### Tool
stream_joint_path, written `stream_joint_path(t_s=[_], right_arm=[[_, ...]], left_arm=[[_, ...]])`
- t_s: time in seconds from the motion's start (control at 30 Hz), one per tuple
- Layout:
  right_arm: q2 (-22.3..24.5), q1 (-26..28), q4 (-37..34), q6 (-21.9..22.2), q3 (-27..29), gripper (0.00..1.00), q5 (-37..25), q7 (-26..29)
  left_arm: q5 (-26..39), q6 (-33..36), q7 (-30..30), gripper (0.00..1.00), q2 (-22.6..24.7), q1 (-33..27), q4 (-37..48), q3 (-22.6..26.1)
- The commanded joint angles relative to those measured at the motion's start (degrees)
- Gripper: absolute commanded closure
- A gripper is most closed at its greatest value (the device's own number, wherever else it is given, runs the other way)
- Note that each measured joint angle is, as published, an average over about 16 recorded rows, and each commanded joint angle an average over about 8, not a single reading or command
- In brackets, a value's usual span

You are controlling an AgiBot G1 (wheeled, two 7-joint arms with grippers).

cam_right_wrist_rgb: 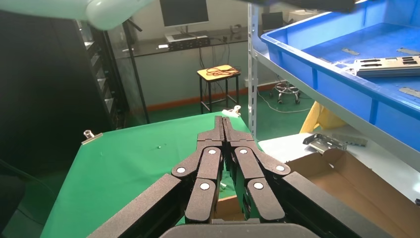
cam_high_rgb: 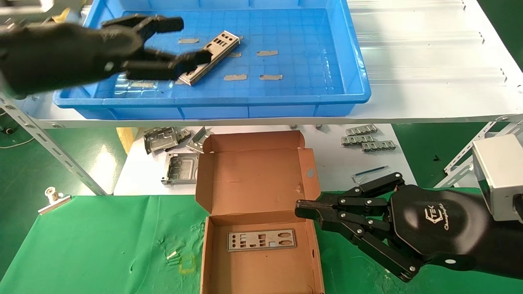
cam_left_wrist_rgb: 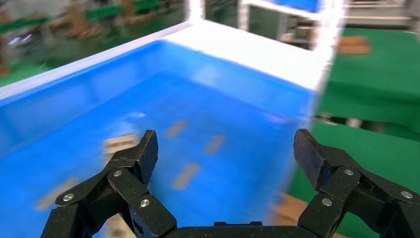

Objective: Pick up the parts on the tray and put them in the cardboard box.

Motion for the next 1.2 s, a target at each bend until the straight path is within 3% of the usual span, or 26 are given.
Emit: stream_joint_path(t_s=[0.03,0.1,0.3,0.37,0.67,1.0,1.07,1.2], right_arm=[[0.0,0.0,0.0,0.0,0.0,1.00,0.0,0.0],[0.0,0.0,0.0,0.0,0.0,0.91,0.0,0.0],[0.0,0.0,0.0,0.0,0.0,0.16,0.0,0.0],[0.0,0.0,0.0,0.0,0.0,0.00,0.0,0.0],[0.0,0.0,0.0,0.0,0.0,0.00,0.0,0.0],[0.0,0.0,0.0,0.0,0.0,0.00,0.0,0.0],[0.0,0.0,0.0,0.0,0.0,0.00,0.0,0.0],[0.0,0.0,0.0,0.0,0.0,0.00,0.0,0.0]], left_arm=[[3.4,-2.1,-0.3,0.00,3.1,-4.3,5.3,1.6],[6.1,-3.4,-0.3,0.00,6.0,-7.4,10.0,3.2],[13.1,-6.6,0.3,0.00,13.3,-14.8,22.1,7.5],[14.6,-7.6,1.0,0.00,15.2,-16.5,25.2,8.5],[17.6,-12.2,5.4,0.00,20.4,-19.9,35.1,10.2],[18.1,-15.5,7.1,0.01,22.5,-21.2,41.2,10.4],[18.3,-15.6,7.2,0.15,22.8,-21.6,41.9,10.5],[18.4,-16.1,7.4,0.65,23.2,-22.0,42.8,10.6]])
